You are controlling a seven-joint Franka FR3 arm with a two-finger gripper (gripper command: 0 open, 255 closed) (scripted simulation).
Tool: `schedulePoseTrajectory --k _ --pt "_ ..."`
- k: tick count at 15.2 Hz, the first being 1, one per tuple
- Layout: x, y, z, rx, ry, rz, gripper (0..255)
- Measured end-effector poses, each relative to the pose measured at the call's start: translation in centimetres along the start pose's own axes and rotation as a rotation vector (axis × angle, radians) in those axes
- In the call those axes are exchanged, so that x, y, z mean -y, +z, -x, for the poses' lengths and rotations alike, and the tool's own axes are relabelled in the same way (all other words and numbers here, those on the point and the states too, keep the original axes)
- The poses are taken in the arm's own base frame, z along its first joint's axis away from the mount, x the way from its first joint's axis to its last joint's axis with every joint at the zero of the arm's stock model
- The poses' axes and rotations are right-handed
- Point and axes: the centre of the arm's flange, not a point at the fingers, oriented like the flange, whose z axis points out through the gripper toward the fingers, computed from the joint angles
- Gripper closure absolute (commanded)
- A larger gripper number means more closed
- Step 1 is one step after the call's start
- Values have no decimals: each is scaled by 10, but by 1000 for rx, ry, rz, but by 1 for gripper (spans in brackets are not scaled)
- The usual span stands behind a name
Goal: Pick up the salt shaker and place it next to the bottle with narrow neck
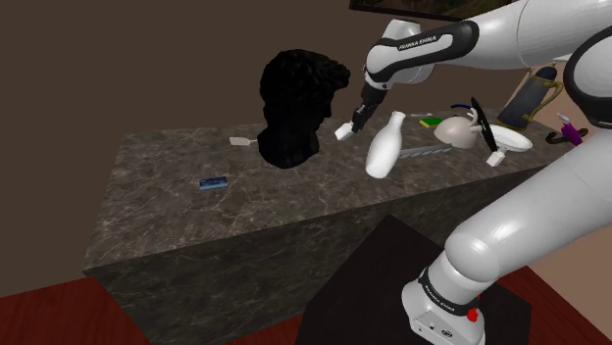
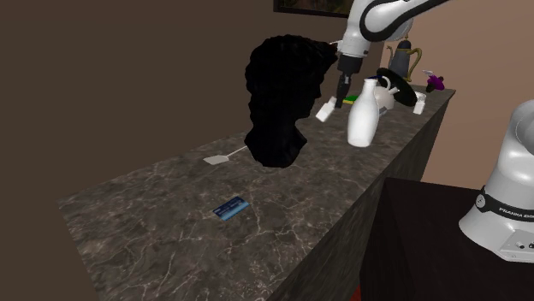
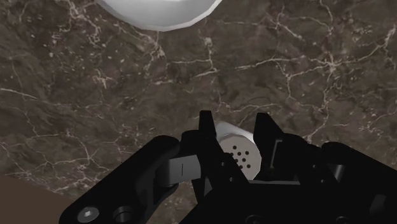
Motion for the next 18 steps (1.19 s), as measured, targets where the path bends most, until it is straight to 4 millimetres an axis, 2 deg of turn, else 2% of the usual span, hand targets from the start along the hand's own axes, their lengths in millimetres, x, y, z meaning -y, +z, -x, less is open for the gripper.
schedulePoseTrajectory --k 15,18 --pt "2 80 13 0 0 0 255" --pt "2 86 13 0 0 0 255"
